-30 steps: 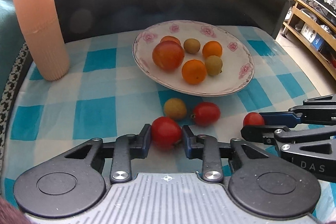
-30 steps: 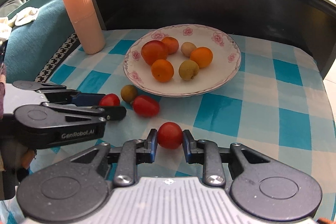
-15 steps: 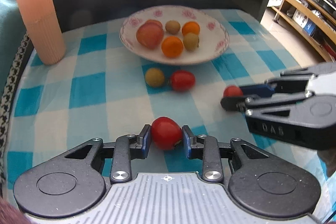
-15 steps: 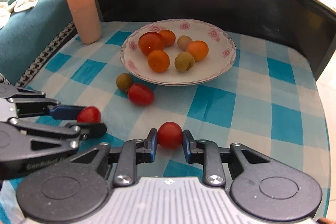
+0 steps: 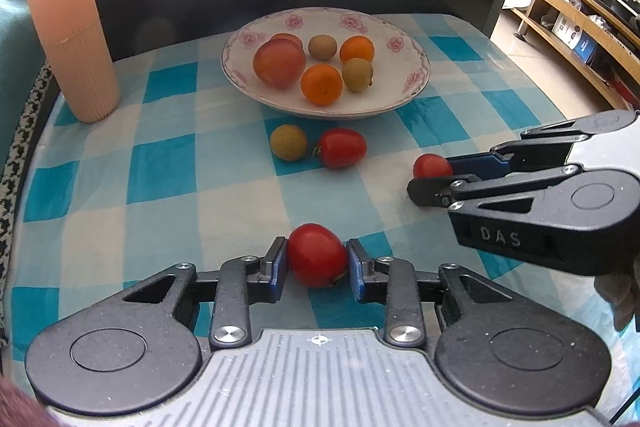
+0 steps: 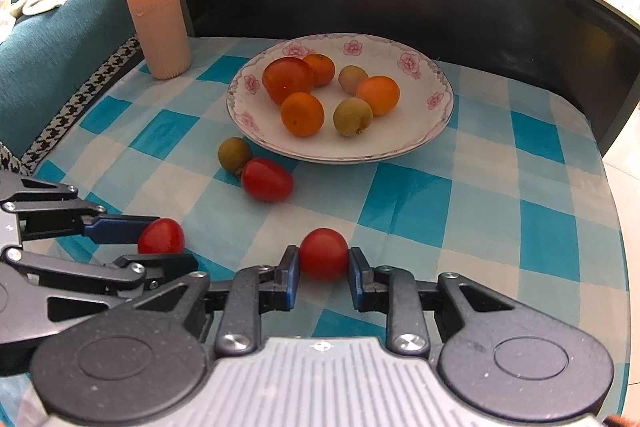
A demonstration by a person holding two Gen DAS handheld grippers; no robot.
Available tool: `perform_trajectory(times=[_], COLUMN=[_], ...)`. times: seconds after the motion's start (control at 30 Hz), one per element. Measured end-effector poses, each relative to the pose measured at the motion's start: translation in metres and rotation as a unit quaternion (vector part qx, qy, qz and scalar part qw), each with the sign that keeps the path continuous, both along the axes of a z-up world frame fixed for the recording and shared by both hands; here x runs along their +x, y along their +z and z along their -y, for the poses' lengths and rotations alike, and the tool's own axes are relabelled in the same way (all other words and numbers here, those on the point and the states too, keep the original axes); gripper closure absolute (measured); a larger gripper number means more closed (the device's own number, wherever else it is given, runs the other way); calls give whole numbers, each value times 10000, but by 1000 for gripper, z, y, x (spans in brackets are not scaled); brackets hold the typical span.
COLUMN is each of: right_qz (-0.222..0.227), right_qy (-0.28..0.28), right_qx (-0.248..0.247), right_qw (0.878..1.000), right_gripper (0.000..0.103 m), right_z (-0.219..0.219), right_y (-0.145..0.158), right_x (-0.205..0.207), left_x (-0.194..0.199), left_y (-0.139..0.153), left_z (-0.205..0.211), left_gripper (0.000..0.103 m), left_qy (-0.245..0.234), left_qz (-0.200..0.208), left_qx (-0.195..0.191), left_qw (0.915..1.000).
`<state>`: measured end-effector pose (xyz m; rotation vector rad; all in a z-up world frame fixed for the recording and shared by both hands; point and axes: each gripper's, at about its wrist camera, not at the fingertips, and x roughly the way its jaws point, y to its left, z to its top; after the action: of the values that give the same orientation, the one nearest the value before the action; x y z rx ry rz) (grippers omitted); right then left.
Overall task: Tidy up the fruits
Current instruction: 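Carry both red tomatoes over the white bowl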
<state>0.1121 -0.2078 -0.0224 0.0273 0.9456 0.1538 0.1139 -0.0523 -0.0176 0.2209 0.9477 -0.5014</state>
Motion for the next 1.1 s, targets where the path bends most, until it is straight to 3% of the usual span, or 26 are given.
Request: perform_trajectory(times=[0.33,1.1], right_qz=[276,450], right_qy=[-62,-473], right_qx=[120,58], right_qw=[9995,9978], right_gripper=[58,58], right_z=[-2,16], right_y=[23,31], right_x=[1,22], left_x=[10,36], left_y=[17,24], left_z=[7,25], left_gripper=[64,64], left_qy=[116,117], left_qz=[173,323], left_qx=[-156,-298], left_qw=[9997,9990])
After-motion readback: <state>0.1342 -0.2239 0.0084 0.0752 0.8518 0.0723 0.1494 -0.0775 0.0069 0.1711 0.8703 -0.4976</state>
